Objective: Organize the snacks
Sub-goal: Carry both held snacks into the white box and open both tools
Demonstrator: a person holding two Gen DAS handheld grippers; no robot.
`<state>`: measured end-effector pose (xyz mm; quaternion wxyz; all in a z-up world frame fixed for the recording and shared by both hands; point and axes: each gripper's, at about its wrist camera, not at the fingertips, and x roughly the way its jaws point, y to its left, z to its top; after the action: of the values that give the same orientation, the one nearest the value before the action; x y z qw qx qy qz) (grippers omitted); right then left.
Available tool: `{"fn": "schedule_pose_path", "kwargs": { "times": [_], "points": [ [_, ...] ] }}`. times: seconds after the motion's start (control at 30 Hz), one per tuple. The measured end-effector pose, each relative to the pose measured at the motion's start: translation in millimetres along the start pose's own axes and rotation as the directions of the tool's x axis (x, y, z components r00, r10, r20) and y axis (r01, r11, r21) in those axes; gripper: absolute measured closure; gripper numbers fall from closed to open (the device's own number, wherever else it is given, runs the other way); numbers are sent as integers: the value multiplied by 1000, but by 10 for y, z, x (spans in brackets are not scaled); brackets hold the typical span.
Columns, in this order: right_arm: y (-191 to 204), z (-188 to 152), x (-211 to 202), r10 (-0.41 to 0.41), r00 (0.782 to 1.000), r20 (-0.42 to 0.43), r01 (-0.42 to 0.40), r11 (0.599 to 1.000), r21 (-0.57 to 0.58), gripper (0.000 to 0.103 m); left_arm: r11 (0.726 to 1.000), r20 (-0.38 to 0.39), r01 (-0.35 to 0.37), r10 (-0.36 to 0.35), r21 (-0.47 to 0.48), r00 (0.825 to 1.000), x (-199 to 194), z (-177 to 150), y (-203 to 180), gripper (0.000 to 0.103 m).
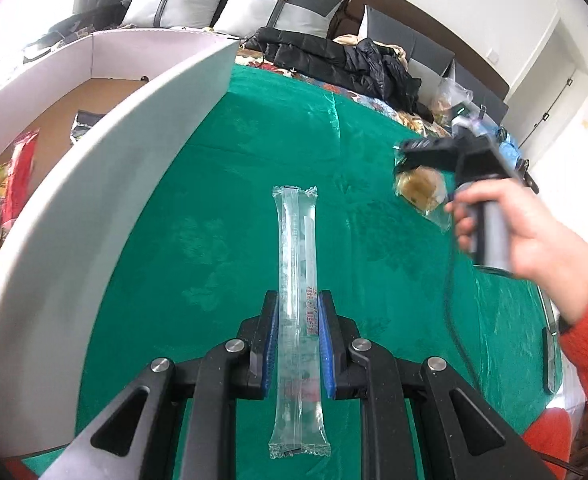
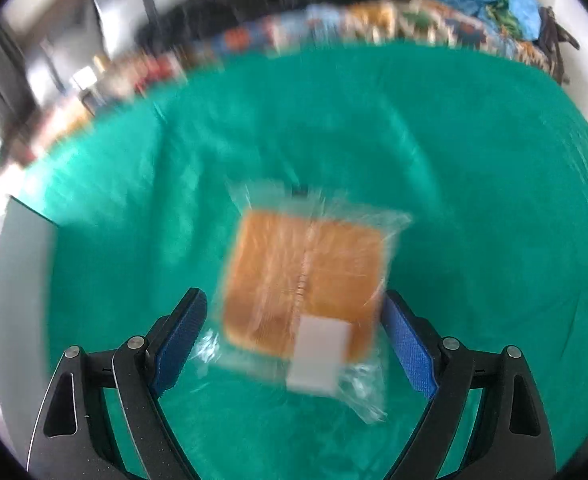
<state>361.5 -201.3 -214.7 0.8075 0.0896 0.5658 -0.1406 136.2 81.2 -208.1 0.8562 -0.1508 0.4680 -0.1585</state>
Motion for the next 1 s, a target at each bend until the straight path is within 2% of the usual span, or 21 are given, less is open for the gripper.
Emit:
{"fn": "schedule_pose_path", "kwargs": {
  "times": [0.03, 0.07, 0.1, 0.13, 0.3, 0.4, 0.47, 0.57, 0.67, 0.73, 0.83, 0.9, 0.97, 1.0],
  "points": [
    [-40, -26, 78, -17, 1000, -14, 17, 1000, 10, 15, 1000, 3, -3, 3, 13, 1000, -28, -10, -2, 85],
    [-115, -64, 85, -2, 1000, 12, 2, 999, 37, 17, 1000, 8, -5, 5, 27, 1000, -57, -13, -9, 85],
    [-230, -109, 16, 33, 997, 70, -38, 997, 73, 29, 999, 18, -6, 5, 40, 1000, -96, -20, -15, 85],
    [-334, -158, -68, 53, 992, 111, -63, 994, 87, 29, 999, 24, -2, 1, 42, 1000, -125, -20, -13, 85],
    [-614, -451, -548, 172, 972, 159, -174, 985, -4, 30, 994, 51, 96, -93, -60, 994, -359, 66, 105, 85],
    [-435, -616, -1001, 287, 944, 162, -274, 957, -99, 30, 980, 111, 152, -138, -132, 984, -662, 204, 314, 85],
    [-85, -750, -1357, 386, 911, 146, -357, 915, -188, 30, 975, 144, 156, -133, -160, 981, -855, 340, 520, 85],
    [559, -990, -1796, 523, 846, 104, -474, 827, -303, 30, 985, 169, 57, -28, -165, 985, -1141, 574, 923, 85],
    [1378, -1290, -2197, 651, 759, 18, -591, 700, -401, 30, 981, 174, -65, 97, -181, 980, -1348, 769, 1408, 85],
    [1766, -1437, -2283, 681, 732, -26, -623, 653, -432, 29, 971, 168, -145, 177, -190, 970, -1431, 836, 1708, 85],
    [2423, -1689, -2228, 682, 725, -98, -637, 610, -471, 26, 945, 134, -264, 292, -194, 947, -1432, 881, 2097, 83],
    [2749, -1835, -2001, 645, 734, -214, -658, 596, -460, 24, 933, 115, -302, 328, -196, 938, -1402, 840, 2252, 67],
    [2919, -1972, -1782, 580, 762, -290, -643, 620, -449, 24, 920, 113, -337, 363, -201, 925, -1420, 801, 2342, 32],
    [2939, -2000, -1735, 569, 770, -290, -634, 625, -455, 24, 915, 129, -350, 379, -202, 916, -1435, 780, 2342, 26]
  ]
}}
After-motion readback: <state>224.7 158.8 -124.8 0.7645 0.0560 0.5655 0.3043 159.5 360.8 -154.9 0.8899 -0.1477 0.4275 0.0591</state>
